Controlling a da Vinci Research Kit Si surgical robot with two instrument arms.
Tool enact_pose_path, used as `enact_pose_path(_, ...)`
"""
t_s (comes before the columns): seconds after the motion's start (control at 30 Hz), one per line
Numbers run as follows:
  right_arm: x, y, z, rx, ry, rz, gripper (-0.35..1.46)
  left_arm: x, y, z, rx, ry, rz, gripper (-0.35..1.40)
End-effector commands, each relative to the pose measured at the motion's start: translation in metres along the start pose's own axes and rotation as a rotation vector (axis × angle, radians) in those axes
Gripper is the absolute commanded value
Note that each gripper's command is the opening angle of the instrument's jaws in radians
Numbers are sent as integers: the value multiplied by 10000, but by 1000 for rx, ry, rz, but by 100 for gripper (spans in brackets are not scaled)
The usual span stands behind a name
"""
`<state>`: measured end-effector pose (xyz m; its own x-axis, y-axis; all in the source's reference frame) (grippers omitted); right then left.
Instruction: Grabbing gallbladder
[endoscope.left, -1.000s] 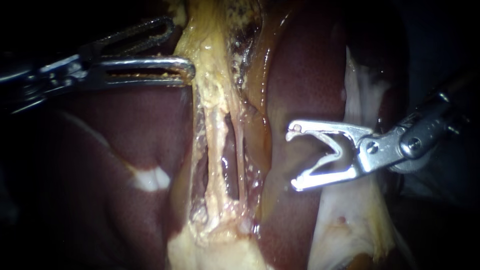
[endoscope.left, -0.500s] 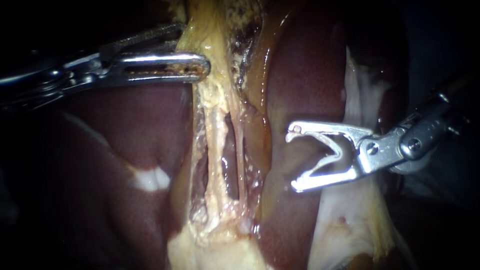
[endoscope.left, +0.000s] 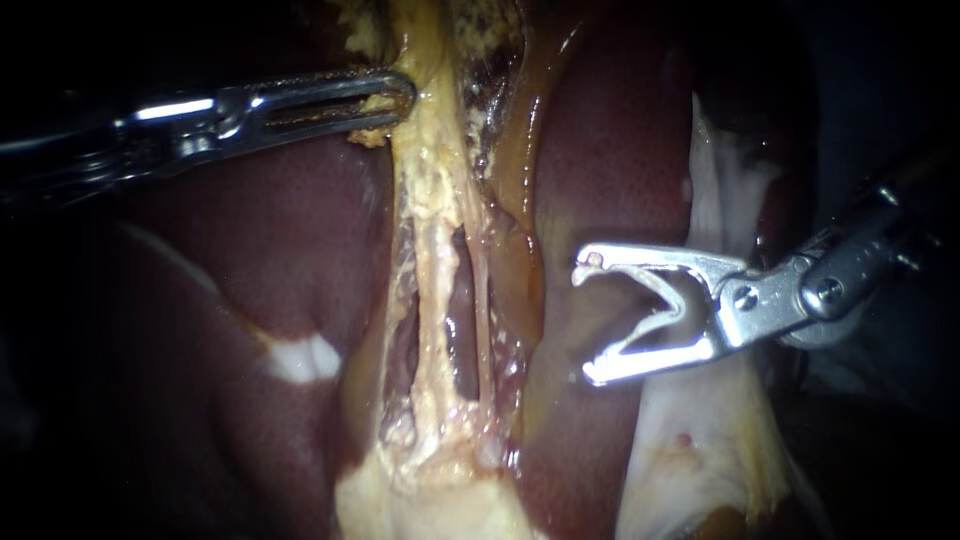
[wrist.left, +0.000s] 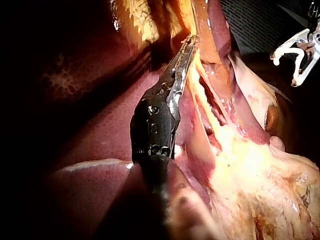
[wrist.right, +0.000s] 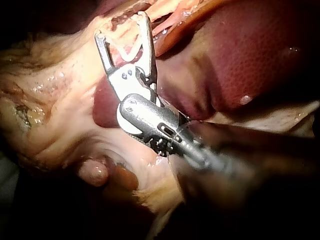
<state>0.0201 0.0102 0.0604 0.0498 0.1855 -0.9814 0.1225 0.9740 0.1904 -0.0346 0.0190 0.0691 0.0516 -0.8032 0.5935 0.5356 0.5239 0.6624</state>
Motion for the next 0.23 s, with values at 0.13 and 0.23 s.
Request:
enact_pose_path(0.13,0,0,0,0,0,0,60,0,0,0,0,0,-6,-35)
enact_pose_path(0.23,0,0,0,0,0,0,60,0,0,0,0,0,-6,-35)
